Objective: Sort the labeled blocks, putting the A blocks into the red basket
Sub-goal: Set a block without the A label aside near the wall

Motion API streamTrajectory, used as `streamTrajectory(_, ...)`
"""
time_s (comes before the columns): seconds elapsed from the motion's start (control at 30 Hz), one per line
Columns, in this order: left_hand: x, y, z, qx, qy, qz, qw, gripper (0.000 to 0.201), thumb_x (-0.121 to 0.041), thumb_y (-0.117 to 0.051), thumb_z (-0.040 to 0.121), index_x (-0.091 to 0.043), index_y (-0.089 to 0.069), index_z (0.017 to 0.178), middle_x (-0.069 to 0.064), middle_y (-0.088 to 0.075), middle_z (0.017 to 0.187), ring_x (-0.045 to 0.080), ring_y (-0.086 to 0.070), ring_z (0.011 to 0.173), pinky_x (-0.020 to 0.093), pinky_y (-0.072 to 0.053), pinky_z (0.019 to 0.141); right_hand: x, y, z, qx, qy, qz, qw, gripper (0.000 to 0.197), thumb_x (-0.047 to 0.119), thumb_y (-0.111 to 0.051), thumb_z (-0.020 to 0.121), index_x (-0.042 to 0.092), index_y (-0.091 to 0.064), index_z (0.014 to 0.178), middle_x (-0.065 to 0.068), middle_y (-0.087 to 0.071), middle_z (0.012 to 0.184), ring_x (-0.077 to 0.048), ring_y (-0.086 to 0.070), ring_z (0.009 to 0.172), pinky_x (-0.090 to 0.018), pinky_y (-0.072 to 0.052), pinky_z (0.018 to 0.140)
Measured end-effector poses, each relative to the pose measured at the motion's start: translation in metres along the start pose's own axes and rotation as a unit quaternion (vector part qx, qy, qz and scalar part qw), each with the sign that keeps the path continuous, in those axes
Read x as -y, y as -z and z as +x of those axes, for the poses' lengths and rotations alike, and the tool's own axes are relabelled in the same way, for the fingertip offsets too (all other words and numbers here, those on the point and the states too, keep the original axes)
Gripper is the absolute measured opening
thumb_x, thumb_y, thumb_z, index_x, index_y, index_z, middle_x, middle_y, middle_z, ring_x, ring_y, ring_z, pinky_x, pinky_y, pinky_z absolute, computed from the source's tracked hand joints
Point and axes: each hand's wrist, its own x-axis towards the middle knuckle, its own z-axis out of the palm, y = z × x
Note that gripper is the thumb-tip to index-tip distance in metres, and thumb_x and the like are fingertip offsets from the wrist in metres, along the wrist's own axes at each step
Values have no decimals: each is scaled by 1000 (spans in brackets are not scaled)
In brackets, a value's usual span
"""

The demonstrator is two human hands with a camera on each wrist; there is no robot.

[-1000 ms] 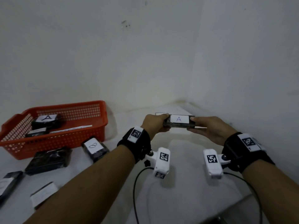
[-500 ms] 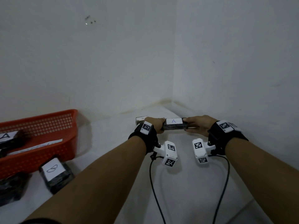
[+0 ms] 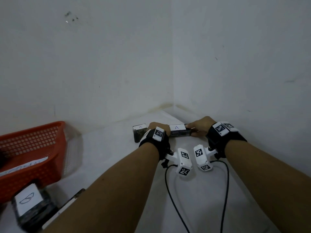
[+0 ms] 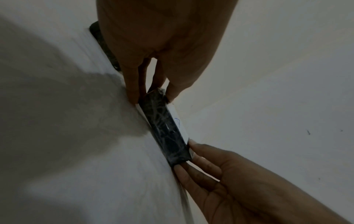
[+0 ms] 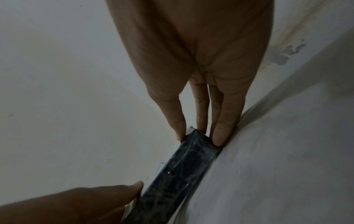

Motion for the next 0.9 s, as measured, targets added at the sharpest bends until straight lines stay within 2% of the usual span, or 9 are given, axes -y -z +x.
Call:
streamTrajectory(0.07,3,-2,4,-28,34,-67,997,24,-17,-57,95,-23,-47,74,-3,-45,68,17,-48,59,26,-41,71,2,-1,2,-2,0,7,1000,21,-3,-81,86,-6,-65,73,-18,-68,76,-24,-65,64,-24,-57,40)
streamTrajectory(0.13,2,1,0,-44,11,-52,998,43,-15,-59,94,-22,-29,64,-4,-35,61,15,-39,53,27,-41,69,5,-2,3,-2,1,4,1000,21,-2,-81,85,-4,-65,72,-18,-68,75,-23,-65,64,-26,-61,48)
streamTrajectory(0.2,2,5,-7,-36,16,-45,998,36,-14,-61,93,-23,-36,68,-3,-35,60,17,-41,54,28,-42,69,6,-5,8,2,1,-12,1000,20,0,-83,85,-2,-67,71,-18,-71,82,-22,-66,66,-30,-65,67)
streamTrajectory(0.4,3,9,-15,-42,17,-28,999,26,-12,-54,99,-17,-45,75,1,-40,67,25,-53,81,27,-43,74,10,-16,12,-4,3,-30,1000,22,3,-85,84,-6,-65,77,-25,-71,99,-26,-65,65,-24,-57,41)
streamTrajectory(0.57,3,12,-20,-40,5,2,999,16,-10,-56,98,-18,-62,110,9,-55,92,28,-58,87,27,-40,73,12,-16,15,4,-2,-44,999,22,5,-86,82,-5,-67,77,-25,-74,98,-30,-70,72,-31,-64,59)
streamTrajectory(0.7,1,10,-18,-45,25,-37,998,18,-9,-55,98,-16,-63,112,9,-54,91,25,-50,83,27,-39,73,12,-14,7,0,8,-62,998,20,6,-83,87,-5,-67,83,-15,-68,82,-21,-61,60,-19,-47,32)
streamTrajectory(0.77,1,9,-20,-62,43,-99,992,18,-8,-55,98,-20,-60,110,7,-51,84,26,-51,83,27,-40,73,11,-14,8,5,11,-57,998,23,6,-83,87,-11,-70,96,-17,-71,85,-24,-65,65,-22,-57,44)
streamTrajectory(0.83,1,9,-21,-69,65,-171,981,14,-7,-54,98,-17,-59,106,11,-59,89,30,-60,88,28,-43,74,10,-14,8,4,10,-35,999,28,4,-84,85,-13,-72,101,-25,-75,99,-30,-71,79,-36,-66,74)
streamTrajectory(0.9,3,11,-21,-74,107,-252,959,9,-7,-55,97,-12,-61,101,17,-67,103,33,-67,96,29,-47,76,12,-12,6,-5,18,-18,1000,22,3,-85,83,-10,-68,90,-27,-72,101,-30,-70,80,-41,-65,77)
